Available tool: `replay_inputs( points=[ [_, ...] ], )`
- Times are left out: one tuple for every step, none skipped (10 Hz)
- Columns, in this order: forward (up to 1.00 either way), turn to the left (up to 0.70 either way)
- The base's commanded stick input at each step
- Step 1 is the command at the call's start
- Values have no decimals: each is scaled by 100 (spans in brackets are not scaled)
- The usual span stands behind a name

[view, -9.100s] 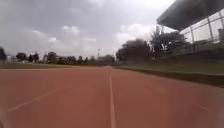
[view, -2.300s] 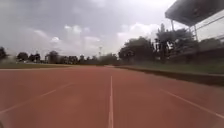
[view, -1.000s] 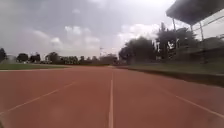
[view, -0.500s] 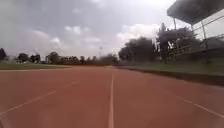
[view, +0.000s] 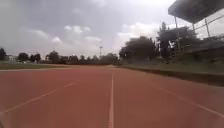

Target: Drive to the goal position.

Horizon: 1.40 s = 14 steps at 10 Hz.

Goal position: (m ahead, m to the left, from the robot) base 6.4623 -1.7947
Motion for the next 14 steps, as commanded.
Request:
replay_inputs(
  points=[
    [45, 0],
    [45, 0],
    [45, 0],
    [45, 0],
    [45, 0],
    [45, 0],
    [45, 0],
    [45, 0],
    [45, 0],
    [45, 0],
    [45, 0],
    [45, 0],
    [45, 0],
    [45, 0]
  ],
)
